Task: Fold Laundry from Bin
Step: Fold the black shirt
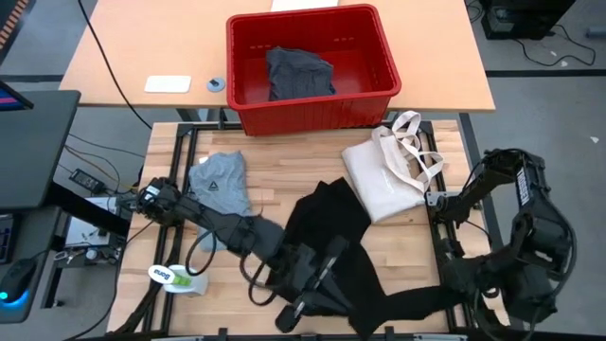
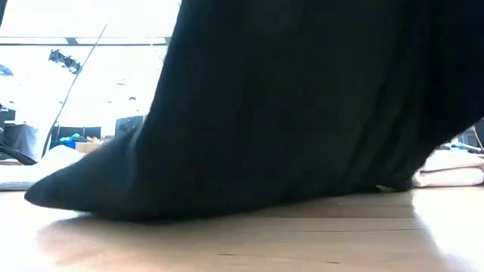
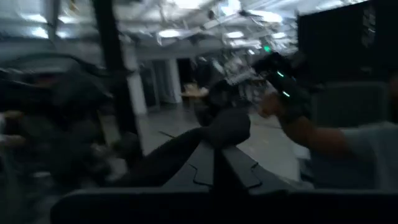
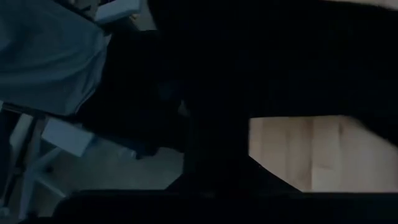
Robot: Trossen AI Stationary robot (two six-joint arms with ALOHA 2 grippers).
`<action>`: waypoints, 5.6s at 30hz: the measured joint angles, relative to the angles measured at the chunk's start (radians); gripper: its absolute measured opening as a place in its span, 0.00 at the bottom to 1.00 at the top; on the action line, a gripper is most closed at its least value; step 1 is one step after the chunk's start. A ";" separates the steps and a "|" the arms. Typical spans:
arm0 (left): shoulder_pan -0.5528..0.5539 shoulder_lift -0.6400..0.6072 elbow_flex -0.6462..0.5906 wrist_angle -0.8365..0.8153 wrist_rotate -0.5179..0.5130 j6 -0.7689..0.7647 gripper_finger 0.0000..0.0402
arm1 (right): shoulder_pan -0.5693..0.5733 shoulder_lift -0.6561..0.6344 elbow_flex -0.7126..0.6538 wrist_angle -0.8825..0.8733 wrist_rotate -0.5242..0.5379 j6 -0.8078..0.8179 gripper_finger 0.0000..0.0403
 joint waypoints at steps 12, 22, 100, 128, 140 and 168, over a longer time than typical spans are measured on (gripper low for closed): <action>-0.049 -0.008 0.000 -0.547 -0.134 0.065 0.01 | -0.272 0.131 -0.009 -0.225 -0.065 -0.228 0.04; -0.116 -0.010 -0.154 -0.792 -0.422 0.056 0.01 | -0.423 0.269 -0.040 -0.238 -0.041 -0.554 0.04; 0.111 -0.154 -1.123 -0.015 -1.014 -0.087 0.46 | -0.544 0.359 -0.770 1.014 0.209 -0.158 0.50; -0.247 -0.273 -1.123 -0.095 -0.628 -0.202 0.46 | -0.390 0.359 -0.673 1.142 0.500 -0.277 0.43; -0.175 -0.227 -1.123 -0.242 -0.512 -0.614 0.46 | -0.426 0.359 -0.758 1.143 0.405 -0.141 0.43; -0.292 -0.335 -1.122 -0.464 -0.522 -0.470 0.01 | -0.483 0.440 -0.807 0.962 0.160 -0.021 0.43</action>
